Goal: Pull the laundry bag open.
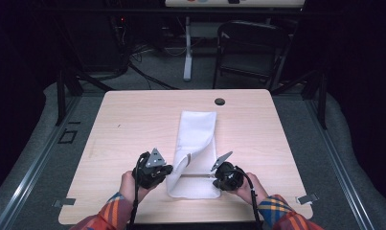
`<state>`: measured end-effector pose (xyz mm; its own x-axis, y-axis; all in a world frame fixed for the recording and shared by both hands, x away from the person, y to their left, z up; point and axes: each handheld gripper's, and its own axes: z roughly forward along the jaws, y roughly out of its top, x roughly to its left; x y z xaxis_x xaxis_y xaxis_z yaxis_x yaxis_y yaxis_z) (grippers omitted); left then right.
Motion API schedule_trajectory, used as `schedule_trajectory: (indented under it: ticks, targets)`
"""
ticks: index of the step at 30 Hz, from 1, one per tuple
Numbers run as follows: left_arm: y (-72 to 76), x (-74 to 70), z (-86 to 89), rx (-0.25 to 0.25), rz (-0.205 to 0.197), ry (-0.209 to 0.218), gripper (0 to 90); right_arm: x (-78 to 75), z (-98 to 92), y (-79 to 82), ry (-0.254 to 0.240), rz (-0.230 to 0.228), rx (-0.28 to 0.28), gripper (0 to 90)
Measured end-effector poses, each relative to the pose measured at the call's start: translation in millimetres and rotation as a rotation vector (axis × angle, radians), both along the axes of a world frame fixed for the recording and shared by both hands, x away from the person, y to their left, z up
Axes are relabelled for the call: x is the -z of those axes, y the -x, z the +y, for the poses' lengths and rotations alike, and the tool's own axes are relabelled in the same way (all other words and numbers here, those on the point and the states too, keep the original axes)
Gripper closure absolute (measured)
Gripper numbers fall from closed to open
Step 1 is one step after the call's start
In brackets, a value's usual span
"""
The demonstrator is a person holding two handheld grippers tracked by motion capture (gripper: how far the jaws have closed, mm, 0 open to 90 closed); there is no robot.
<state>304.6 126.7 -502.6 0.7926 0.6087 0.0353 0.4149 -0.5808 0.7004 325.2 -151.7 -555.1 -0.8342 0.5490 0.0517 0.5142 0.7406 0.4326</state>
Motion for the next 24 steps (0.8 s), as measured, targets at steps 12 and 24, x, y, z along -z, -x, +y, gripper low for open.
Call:
schedule_trajectory:
  ticks: [12, 24]
  targets:
    - [1.5, 0.3, 7.8, -0.015, 0.002, -0.008, 86.6, -0.1, 0.2, 0.0, 0.001, 0.001, 0.000, 89.6]
    - [2.9, 0.6, 15.1, -0.032, 0.012, -0.016, 86.6, -0.8, 0.2, 0.0, 0.017, 0.004, 0.002, 90.0]
